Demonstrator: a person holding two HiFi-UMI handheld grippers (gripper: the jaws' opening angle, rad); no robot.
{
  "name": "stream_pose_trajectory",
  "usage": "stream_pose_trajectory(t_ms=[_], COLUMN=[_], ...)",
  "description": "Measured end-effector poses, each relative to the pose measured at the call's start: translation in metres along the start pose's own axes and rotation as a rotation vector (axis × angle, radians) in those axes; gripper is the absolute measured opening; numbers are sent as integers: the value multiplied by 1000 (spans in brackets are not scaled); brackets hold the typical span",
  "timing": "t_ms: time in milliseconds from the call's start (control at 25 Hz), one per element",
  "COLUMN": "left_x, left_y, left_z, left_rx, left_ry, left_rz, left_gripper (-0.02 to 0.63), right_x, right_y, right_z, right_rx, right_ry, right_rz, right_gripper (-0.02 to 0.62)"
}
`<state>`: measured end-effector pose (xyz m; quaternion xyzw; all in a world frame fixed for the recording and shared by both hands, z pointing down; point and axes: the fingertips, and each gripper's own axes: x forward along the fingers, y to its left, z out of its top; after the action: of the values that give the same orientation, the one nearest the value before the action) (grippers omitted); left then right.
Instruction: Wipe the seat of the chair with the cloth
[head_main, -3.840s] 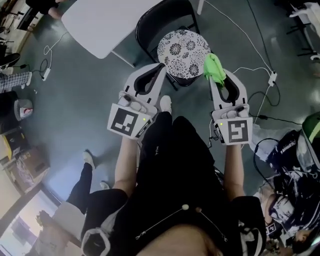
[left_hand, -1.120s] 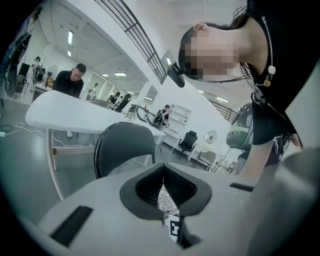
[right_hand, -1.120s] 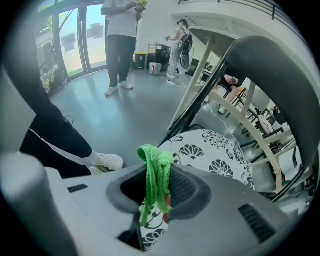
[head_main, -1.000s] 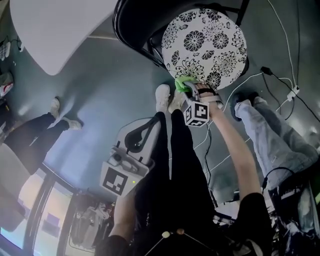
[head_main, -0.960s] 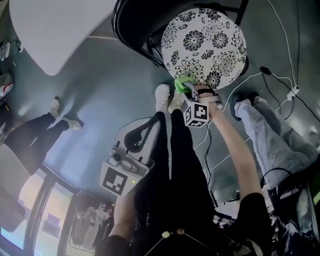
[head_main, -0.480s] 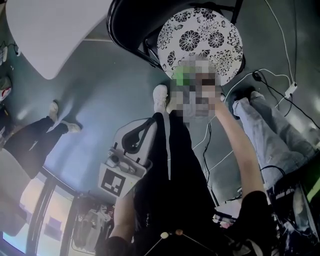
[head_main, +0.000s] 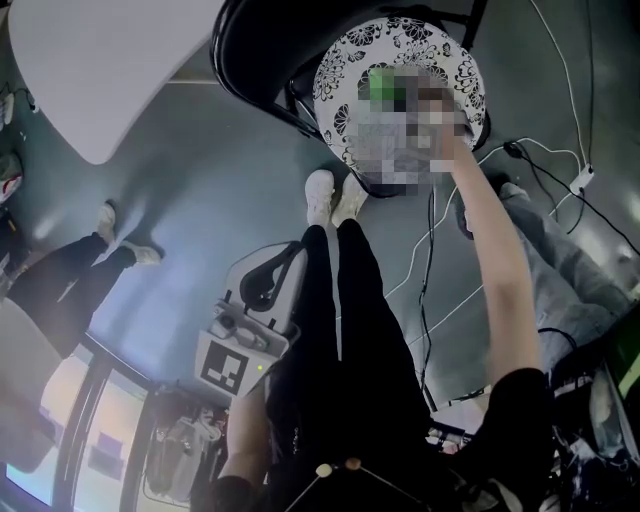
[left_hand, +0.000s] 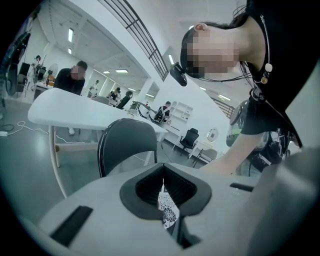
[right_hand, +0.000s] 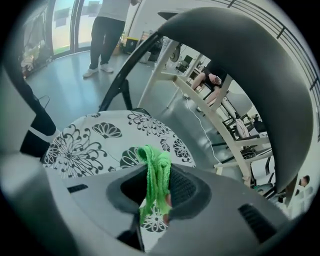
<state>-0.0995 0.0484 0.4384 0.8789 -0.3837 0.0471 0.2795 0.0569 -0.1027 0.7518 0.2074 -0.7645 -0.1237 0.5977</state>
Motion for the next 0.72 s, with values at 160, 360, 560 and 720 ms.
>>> stream_pose_trajectory(t_ms=[160,360,560,720], left_x=[-5,-3,-2,-1], left_y=[5,7,6,6], left_z=[-3,-6,-9,-15], left_rx=[-8,-14,-17,-23], left_ry=[13,24,37,51], left_rz=[23,26,23,19], left_gripper=[5,5,5,5], right_x=[9,23,34,40], right_y=[-35,-51,-64,-57], right_z=[-10,-18,-26,-33], right_rx=[-26,-83,-23,-3], right_ry=[34,52,73,79], right_rz=[-26,-17,-3,29], right_gripper=[97,97,97,97])
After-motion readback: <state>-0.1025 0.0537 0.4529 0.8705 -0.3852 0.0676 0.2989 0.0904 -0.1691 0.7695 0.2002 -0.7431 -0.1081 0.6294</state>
